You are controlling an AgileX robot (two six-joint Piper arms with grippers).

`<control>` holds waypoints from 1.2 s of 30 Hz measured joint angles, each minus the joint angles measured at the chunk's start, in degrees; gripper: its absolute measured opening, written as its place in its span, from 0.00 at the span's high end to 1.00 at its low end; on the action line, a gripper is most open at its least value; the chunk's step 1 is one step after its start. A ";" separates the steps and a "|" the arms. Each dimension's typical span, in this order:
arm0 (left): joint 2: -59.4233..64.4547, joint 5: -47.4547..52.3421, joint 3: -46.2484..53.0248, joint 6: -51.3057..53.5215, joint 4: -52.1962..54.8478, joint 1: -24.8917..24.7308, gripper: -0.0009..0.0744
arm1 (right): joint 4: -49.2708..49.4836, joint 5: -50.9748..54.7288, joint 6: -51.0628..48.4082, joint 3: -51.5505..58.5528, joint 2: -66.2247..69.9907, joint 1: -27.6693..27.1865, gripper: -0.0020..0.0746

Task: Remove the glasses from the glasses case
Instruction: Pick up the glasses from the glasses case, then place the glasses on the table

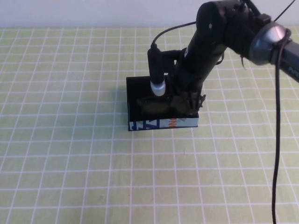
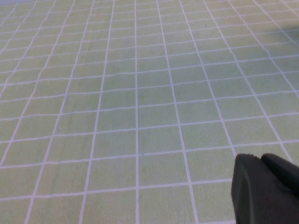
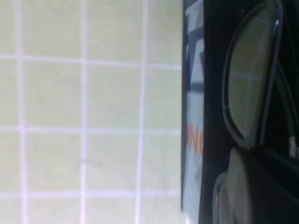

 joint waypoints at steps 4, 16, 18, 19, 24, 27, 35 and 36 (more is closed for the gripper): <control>0.00 0.00 0.00 0.00 0.00 0.00 0.99 | -1.78 2.63 4.25 0.50 -4.04 -1.43 0.97; 0.00 0.00 0.00 0.00 0.00 0.00 0.99 | -4.57 3.33 12.98 15.94 -18.78 -11.93 0.97; 0.00 0.00 0.00 0.00 0.00 0.00 0.99 | -3.87 3.32 14.48 18.44 -19.52 -14.06 0.97; 0.00 0.00 0.00 0.00 0.00 0.00 0.99 | -3.30 3.32 15.85 19.59 -19.62 -15.18 0.97; 0.00 0.00 0.00 0.00 0.00 0.00 0.99 | 0.76 3.32 20.42 24.92 -19.62 -18.87 0.97; 0.00 0.00 0.00 0.00 0.00 0.00 0.99 | 2.05 3.20 23.72 27.28 -19.62 -19.18 0.97; 0.00 0.00 0.00 0.00 0.00 0.00 0.99 | 4.93 2.72 29.84 28.03 -15.32 -19.60 0.97; 0.00 0.00 0.00 0.00 0.00 0.00 0.99 | 5.49 2.72 29.98 28.15 -14.68 -19.60 0.97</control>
